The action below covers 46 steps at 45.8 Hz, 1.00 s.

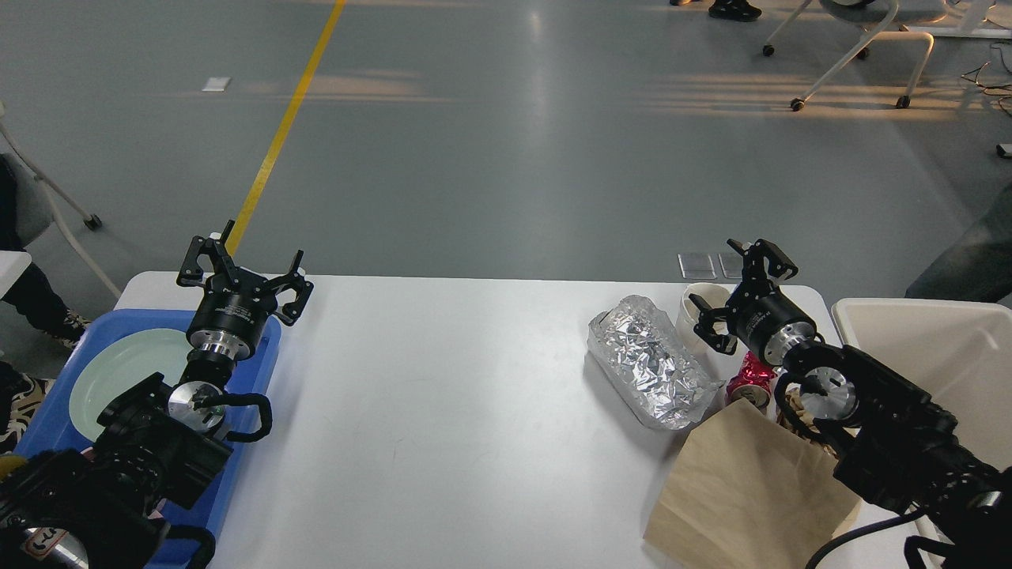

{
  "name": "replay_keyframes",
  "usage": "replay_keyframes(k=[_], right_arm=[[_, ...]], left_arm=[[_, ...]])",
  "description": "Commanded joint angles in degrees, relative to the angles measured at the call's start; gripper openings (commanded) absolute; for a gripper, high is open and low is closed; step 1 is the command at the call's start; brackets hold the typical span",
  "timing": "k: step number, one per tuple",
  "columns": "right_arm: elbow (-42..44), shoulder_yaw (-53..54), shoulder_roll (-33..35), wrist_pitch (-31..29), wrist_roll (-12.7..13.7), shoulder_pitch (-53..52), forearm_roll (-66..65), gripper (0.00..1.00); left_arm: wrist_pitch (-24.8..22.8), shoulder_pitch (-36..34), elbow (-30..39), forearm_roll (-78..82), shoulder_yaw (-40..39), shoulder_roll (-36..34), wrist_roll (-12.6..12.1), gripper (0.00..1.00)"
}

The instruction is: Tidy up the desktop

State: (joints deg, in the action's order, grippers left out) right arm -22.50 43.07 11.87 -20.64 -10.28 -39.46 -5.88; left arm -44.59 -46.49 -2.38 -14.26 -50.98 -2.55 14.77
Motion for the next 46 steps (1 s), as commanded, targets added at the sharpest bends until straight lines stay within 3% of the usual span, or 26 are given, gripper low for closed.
replay_keyframes(k=[1,21,31,41,46], right_arm=[[0.0,0.0,0.0,-0.01,0.0,0.0,-0.01,1.0],[0.0,0.0,0.0,-0.01,0.0,0.09,-0.01,1.0],[0.0,0.0,0.0,0.07,0.0,0.09,-0.01,1.0],[0.0,0.0,0.0,-0.01,0.0,0.0,0.08,1.0],[0.0,0.0,0.0,-0.01,0.0,0.0,-0.01,1.0]], left_arm=[[2.14,-0.36,0.01,0.02,0.0,0.09,-0.09,0.96],[2.32,-0.27,0.01,-0.07,-0.44,0.35,0.26,0.96],[-2.78,1.05,0.09,-0.33,-1.14,0.53,0.87,0.96],[-3.57,1.84,0.09,-0.24,-0.09,0.52,4.65,0.96],[-3.75,1.84,0.09,-0.24,0.0,0.44,4.74,0.96]])
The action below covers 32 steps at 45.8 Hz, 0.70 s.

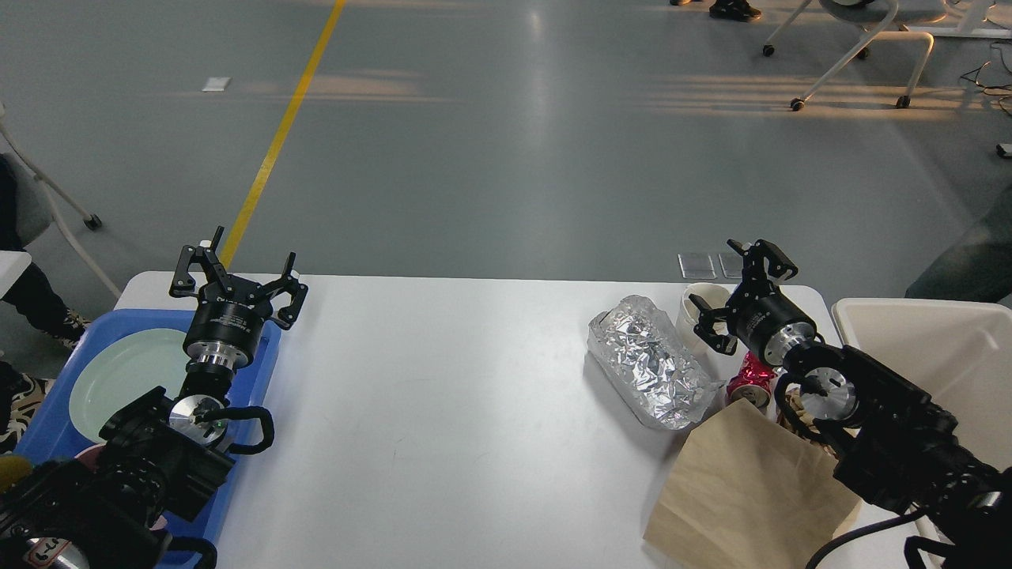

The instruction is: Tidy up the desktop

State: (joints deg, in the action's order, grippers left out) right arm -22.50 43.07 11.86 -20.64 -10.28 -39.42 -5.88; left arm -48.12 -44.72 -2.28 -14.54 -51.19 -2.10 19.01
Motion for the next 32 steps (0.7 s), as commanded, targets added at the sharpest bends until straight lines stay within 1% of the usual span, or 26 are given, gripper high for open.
replay_keyframes(k=[1,32], right_arm=[[0.0,0.0,0.0,-0.01,0.0,-0.04,0.0,1.0],[0.0,0.0,0.0,-0.01,0.0,-0.04,0.0,1.0]], left_arm=[[-0.22,0.07,0.0,0.04,0.21,0.08,0.5,0.96],[-0.22,0.07,0.0,0.12,0.21,-0.01,0.5,0.96]])
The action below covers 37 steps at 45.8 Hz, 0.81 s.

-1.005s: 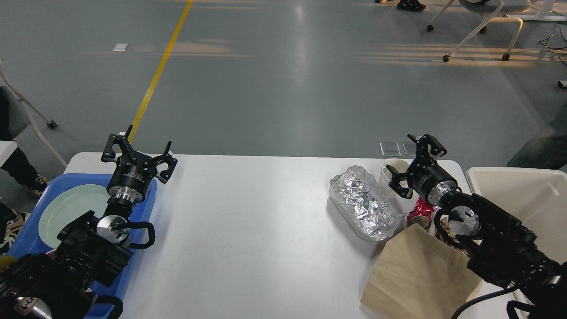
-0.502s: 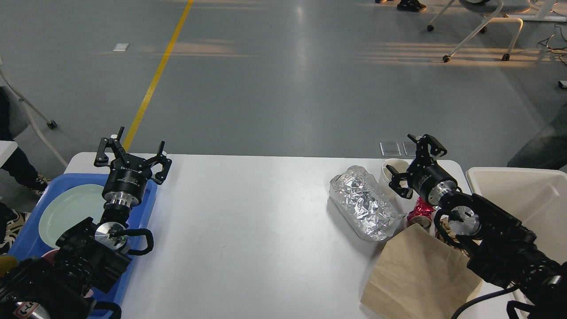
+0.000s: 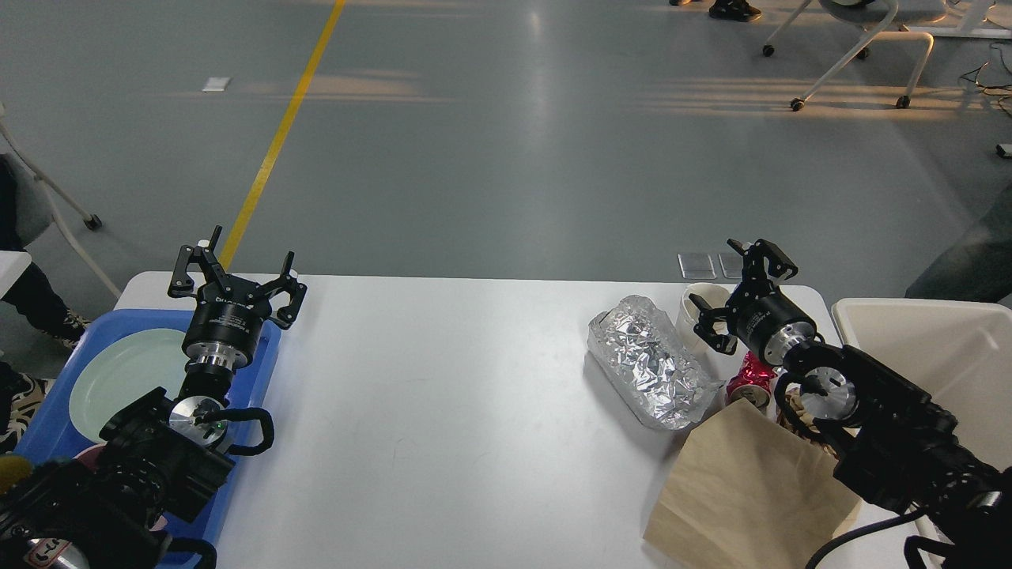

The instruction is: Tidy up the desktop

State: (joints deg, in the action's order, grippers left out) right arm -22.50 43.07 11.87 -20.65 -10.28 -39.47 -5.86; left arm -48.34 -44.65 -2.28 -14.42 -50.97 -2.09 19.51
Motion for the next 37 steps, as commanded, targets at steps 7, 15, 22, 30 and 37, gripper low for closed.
replay_keyframes(k=[7,15,22,30,37], right_arm=[[0.0,0.0,0.0,-0.01,0.0,0.0,-0.02,1.0],[0.0,0.0,0.0,-0.01,0.0,0.0,-0.02,1.0],[0.0,0.09,-0.09,0.08,0.0,0.0,-0.02,1.0],[0.09,0.79,0.18,0.43,0.18,-0.35,0.15,1.0],[0.18,0.97,2.28,0.61,0.18,-1.67,0.15,1.0]], left_arm=[[0.0,0.0,0.0,0.01,0.0,0.07,0.0,0.96],[0.0,0.0,0.0,0.01,0.0,-0.02,0.0,0.96],[0.0,0.0,0.0,0.01,0.0,-0.02,0.0,0.96],[0.0,0.0,0.0,0.01,0.0,-0.02,0.0,0.96],[0.0,0.0,0.0,0.01,0.0,-0.02,0.0,0.96]])
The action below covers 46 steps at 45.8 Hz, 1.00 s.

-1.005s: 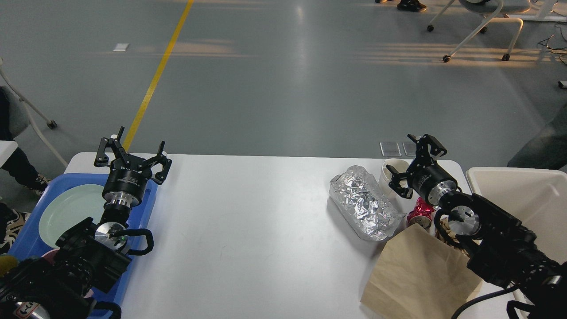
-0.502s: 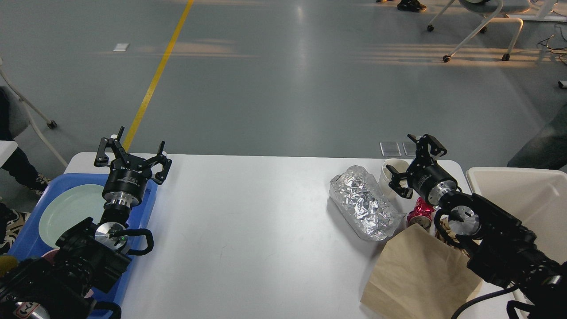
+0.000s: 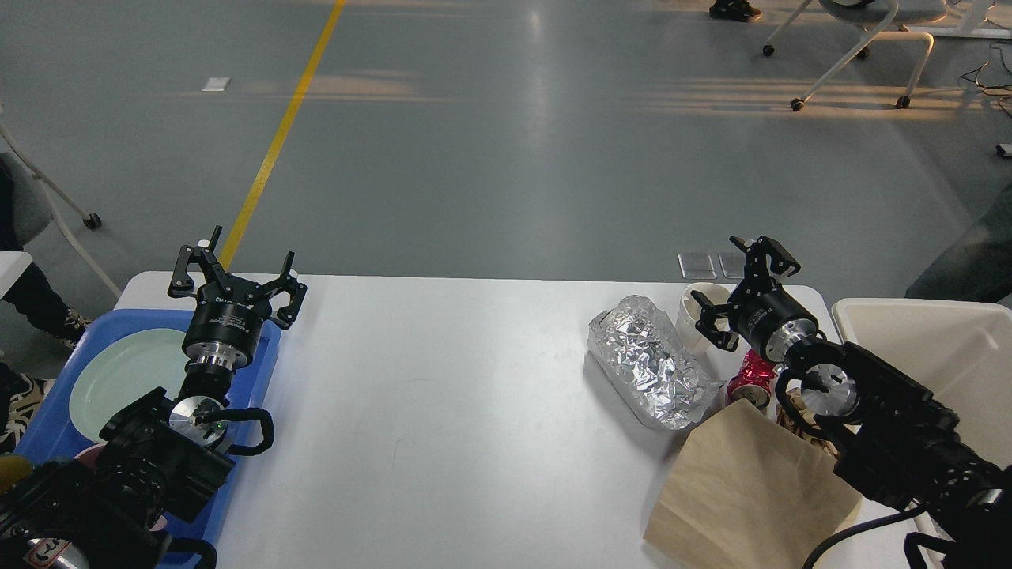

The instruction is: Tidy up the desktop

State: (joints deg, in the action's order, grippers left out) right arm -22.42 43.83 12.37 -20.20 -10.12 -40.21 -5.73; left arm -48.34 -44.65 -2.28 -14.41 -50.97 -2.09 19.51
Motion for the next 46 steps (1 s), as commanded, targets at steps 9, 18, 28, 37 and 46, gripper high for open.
replay_keyframes(k=[9,18,28,37,46], right_arm=[[0.36,4.25,7.14,0.16,0.01,-1.1,0.02,1.0],[1.59,5.57,8.11,-0.02,-0.17,-1.18,0.02,1.0],[1.76,5.13,8.28,-0.02,-0.17,-1.18,0.02,1.0],[1.76,5.48,8.28,0.07,-0.17,-0.83,0.02,1.0],[0.98,5.04,7.76,-0.54,-0.17,-1.18,0.02,1.0]], left_arm=[[0.0,0.0,0.0,-0.01,0.0,-0.02,0.0,0.96],[0.0,0.0,0.0,-0.01,0.0,-0.02,0.0,0.96],[0.0,0.0,0.0,-0.01,0.0,0.06,0.0,0.96],[0.0,0.0,0.0,-0.01,0.0,0.06,0.0,0.96],[0.0,0.0,0.0,-0.01,0.0,0.06,0.0,0.96]])
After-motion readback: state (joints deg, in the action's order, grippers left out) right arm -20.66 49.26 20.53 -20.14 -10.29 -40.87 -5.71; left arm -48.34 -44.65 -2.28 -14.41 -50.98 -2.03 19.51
